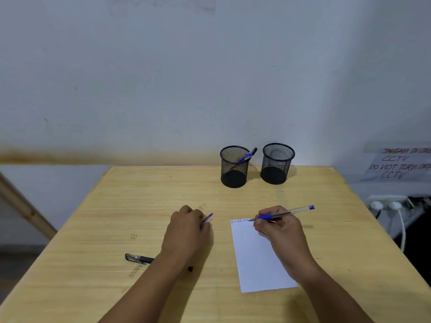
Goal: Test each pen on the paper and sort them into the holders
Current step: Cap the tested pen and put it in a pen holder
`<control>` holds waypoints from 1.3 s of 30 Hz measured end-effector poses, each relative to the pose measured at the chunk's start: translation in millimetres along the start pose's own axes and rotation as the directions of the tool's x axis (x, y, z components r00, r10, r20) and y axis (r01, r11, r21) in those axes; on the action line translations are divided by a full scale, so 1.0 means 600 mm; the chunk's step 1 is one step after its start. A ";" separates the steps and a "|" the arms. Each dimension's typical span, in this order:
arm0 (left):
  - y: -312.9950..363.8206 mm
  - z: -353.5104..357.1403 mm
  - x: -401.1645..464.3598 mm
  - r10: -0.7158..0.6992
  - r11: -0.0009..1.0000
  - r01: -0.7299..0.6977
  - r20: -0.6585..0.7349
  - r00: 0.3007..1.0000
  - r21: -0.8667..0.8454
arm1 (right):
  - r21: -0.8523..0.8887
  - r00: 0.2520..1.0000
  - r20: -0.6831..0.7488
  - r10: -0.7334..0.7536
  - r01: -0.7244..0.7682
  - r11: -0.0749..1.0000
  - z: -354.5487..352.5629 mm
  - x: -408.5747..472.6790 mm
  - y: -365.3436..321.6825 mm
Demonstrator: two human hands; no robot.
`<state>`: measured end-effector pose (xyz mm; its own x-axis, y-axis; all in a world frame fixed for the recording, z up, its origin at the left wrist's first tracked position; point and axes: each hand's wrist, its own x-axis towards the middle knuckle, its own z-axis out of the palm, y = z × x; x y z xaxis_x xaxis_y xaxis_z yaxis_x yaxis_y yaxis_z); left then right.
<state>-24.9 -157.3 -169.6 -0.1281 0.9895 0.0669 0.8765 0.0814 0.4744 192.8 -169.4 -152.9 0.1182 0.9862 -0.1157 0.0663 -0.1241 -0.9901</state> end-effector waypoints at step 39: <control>0.083 -0.056 -0.083 0.181 0.795 -0.159 -0.021 0.983 -0.586 | 0.111 0.988 -0.003 -0.153 0.153 0.982 -0.014 -0.091 -0.074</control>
<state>9.6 -206.5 -120.0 0.0231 0.9852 0.1700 0.4450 -0.1624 0.8807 191.9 -219.0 -101.9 0.1092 0.9933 0.0376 -0.0266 0.0407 -0.9988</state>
